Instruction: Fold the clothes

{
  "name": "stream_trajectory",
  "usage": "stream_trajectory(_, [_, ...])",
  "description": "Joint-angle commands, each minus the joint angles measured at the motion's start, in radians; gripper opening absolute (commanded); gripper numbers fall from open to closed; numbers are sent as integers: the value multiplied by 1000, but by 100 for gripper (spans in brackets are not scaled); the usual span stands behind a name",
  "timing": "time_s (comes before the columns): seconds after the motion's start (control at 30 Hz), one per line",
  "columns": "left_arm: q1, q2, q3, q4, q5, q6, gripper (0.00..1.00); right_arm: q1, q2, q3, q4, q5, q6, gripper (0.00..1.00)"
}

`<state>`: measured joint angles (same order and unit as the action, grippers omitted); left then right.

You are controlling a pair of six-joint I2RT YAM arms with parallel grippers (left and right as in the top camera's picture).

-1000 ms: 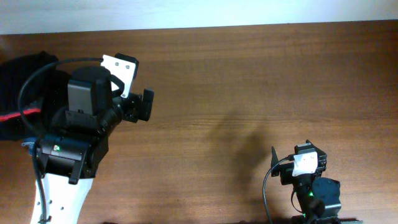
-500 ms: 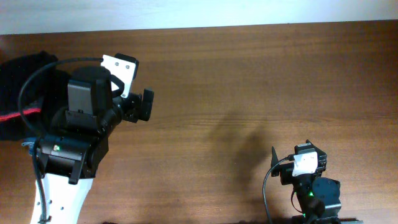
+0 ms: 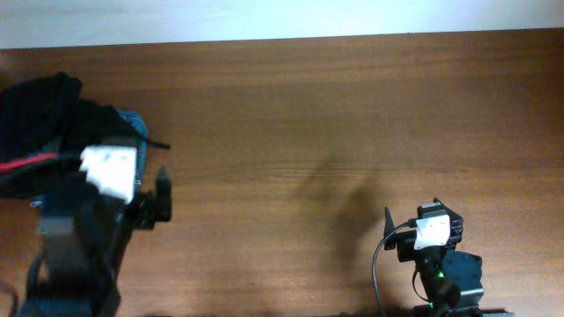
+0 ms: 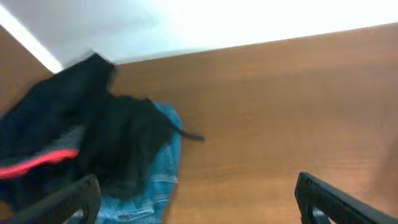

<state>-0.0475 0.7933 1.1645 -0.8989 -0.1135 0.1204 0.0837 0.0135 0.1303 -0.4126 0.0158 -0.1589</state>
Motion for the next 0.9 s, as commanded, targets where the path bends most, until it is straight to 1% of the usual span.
stream_trajectory(0.0, [92, -187, -200, 68, 16, 17, 100, -6, -9, -10, 5, -8, 10, 99])
stream_trajectory(0.1, [128, -336, -358, 149, 16, 16, 99, -6, -9, -10, 5, -9, 10, 99])
stream_trajectory(0.23, [135, -497, -550, 257, 25, 4, 99, -6, -9, -10, 5, -8, 10, 99])
stream_trajectory(0.3, [135, -562, -632, 298, 65, 0, 99, -6, -9, -10, 5, -8, 10, 99])
stream_trajectory(0.4, [132, -626, -720, 334, 115, -5, 99, -6, -9, -10, 5, -9, 10, 99])
stream_trajectory(0.67, [50, -748, -853, 350, 92, -18, 100, -6, -9, -10, 5, -9, 10, 99])
stream_trajectory(0.77, [48, -790, -906, 365, 92, -23, 99, -6, -9, -10, 5, -9, 10, 99])
stream_trajectory(0.87, [47, -788, -959, 404, 92, -26, 99, -6, -9, -10, 5, -8, 10, 99])
